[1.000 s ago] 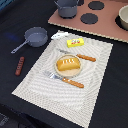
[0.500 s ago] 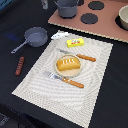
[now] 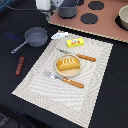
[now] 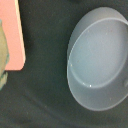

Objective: Interact with the objects in diverse but meaningful ways.

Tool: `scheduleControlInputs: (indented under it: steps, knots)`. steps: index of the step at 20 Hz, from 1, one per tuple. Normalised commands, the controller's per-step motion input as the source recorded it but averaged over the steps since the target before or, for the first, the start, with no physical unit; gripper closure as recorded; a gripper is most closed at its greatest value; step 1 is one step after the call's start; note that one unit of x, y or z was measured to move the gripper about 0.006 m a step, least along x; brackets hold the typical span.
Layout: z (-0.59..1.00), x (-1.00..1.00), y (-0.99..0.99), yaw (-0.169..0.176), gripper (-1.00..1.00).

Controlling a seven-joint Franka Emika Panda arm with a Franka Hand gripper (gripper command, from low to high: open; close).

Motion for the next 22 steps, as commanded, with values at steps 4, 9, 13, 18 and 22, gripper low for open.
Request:
scheduleControlInputs:
  steps: [4, 9, 13, 18, 22]
  knots:
    - [-0.48, 0.0, -0.04, 0.095, -1.0]
    - [-0.47, 0.0, -0.01, 0.135, -1.0]
    - [-0.4, 0.0, -0.01, 0.146, -1.0]
    - [-0.28, 0.05, 0.0, 0.129, -1.0]
    - [-0.07, 0.23, 0.0, 0.047, -1.0]
